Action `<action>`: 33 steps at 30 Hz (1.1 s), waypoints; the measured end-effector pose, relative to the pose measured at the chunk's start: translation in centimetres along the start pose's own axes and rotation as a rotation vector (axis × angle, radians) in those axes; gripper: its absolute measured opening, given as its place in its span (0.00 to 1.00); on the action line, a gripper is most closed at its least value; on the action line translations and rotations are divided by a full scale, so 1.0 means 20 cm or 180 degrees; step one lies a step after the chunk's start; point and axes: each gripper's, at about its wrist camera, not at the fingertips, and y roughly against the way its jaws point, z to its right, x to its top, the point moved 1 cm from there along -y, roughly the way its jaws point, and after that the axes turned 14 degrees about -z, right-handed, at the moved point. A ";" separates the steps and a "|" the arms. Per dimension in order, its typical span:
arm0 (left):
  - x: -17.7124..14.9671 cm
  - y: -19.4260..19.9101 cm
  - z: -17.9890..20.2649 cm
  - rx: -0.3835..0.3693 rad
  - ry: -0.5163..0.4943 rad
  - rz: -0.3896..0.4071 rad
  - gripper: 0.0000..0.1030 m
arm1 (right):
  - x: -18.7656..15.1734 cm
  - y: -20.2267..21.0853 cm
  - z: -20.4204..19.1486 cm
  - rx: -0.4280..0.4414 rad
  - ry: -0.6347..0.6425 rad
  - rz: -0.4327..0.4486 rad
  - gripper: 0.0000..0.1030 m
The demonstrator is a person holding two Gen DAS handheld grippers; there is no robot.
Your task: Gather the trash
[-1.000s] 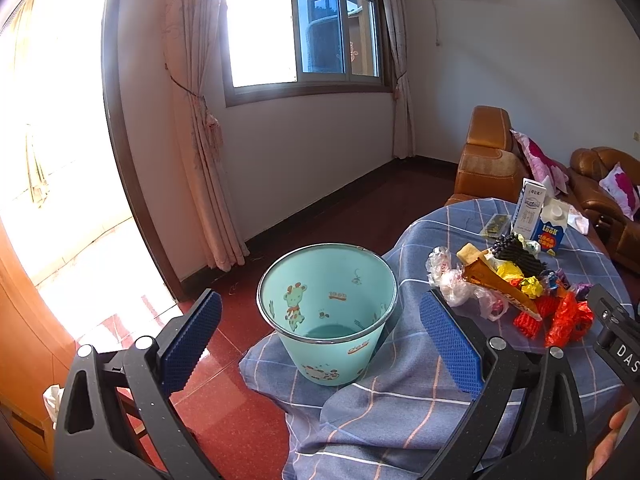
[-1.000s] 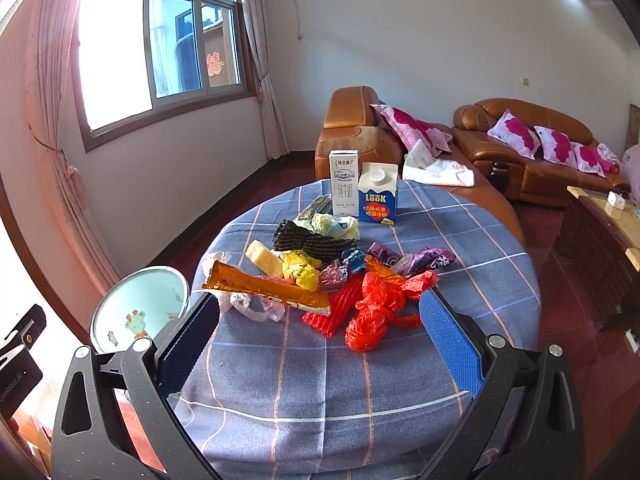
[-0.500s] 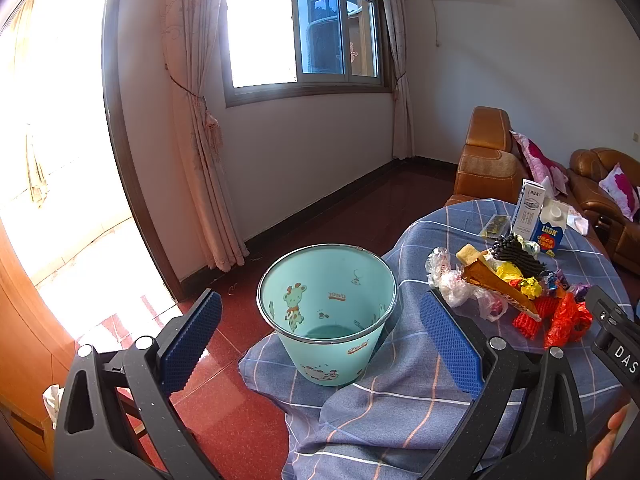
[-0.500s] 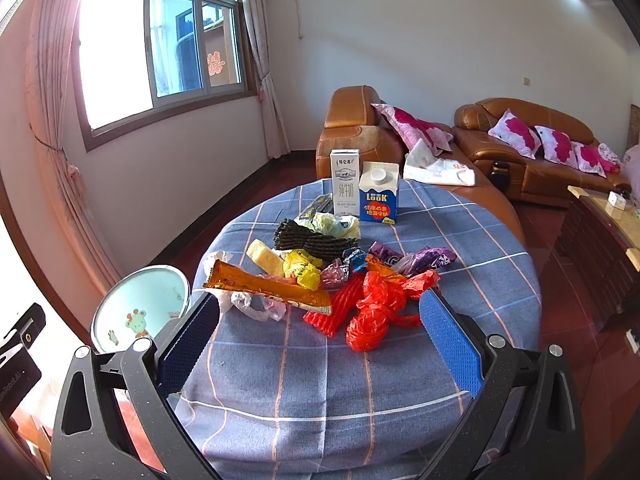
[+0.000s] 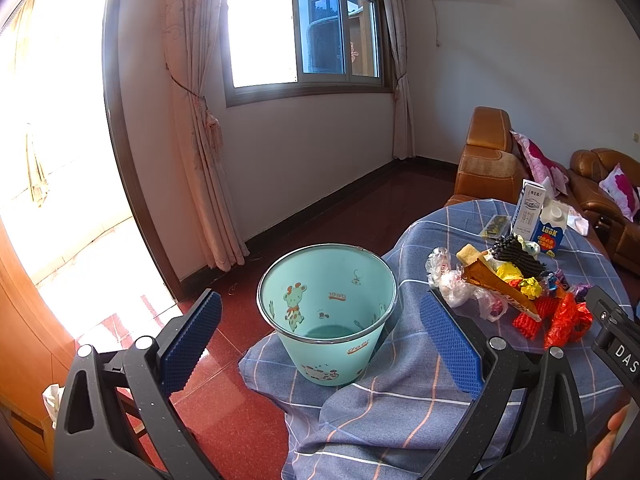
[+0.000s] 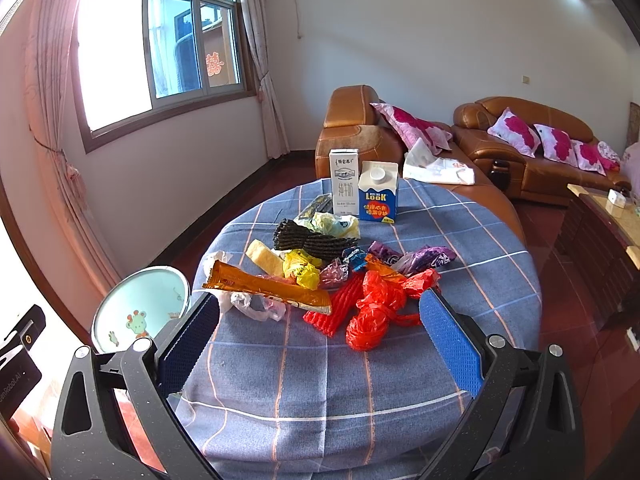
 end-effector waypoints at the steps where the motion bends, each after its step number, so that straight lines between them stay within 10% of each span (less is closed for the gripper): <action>1: 0.00 0.00 0.00 -0.0002 0.0000 -0.0001 0.94 | 0.00 0.00 0.00 -0.0002 0.0001 -0.0002 0.96; 33: -0.09 -0.34 0.11 -0.0179 -0.0182 -0.0373 0.94 | -0.01 -0.27 0.29 -0.0265 -0.0129 -0.0192 0.95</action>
